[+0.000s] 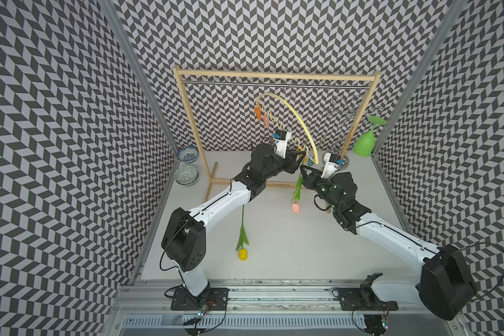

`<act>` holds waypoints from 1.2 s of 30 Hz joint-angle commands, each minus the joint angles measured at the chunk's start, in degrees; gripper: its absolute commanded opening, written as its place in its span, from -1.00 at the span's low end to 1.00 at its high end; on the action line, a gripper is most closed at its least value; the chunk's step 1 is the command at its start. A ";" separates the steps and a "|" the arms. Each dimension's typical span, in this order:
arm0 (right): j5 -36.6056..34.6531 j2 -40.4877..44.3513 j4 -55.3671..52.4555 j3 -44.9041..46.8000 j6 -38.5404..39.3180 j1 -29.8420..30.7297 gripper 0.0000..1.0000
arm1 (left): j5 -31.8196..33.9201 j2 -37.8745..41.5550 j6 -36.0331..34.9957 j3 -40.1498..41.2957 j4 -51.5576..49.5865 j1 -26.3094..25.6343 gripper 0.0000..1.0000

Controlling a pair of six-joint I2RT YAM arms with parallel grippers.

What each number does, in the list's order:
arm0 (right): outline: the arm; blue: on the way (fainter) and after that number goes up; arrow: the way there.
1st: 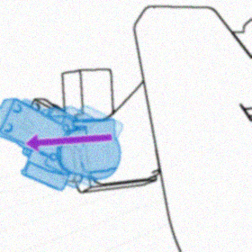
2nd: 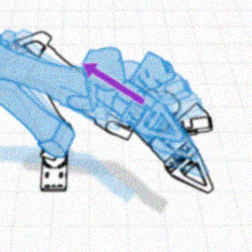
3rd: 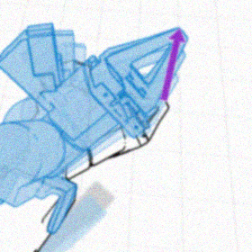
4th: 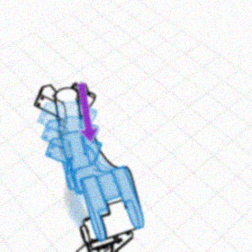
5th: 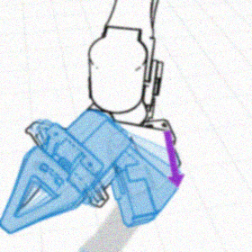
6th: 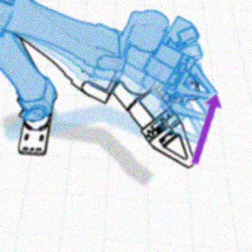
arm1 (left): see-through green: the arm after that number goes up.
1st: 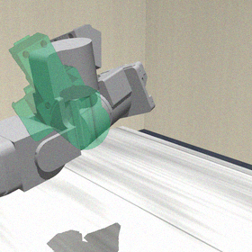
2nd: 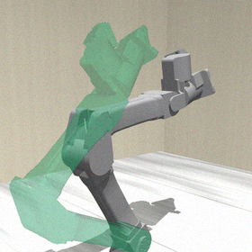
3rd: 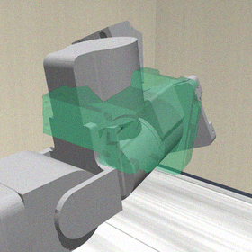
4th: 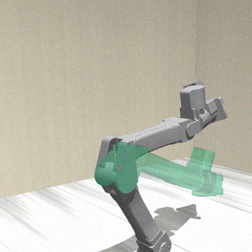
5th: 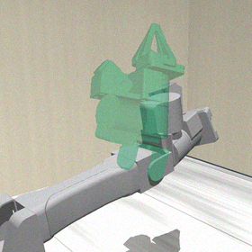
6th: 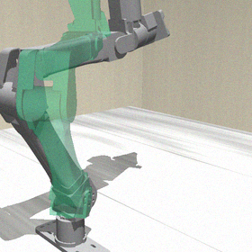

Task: Dry the flowers on a clothes hanger
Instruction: Clamp the flower onto the hanger.

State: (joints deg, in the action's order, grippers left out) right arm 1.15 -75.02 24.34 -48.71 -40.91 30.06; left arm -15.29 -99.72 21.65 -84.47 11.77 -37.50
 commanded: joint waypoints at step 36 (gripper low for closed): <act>4.06 14.08 -9.19 4.94 8.17 -0.80 -0.11 | 6.63 11.64 0.49 17.40 0.59 -0.20 0.83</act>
State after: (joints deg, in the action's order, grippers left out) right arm 3.99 -63.99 17.43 -44.38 -34.83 29.43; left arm -10.00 -91.94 21.85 -69.17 12.60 -37.50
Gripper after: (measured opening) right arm 0.441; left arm 0.891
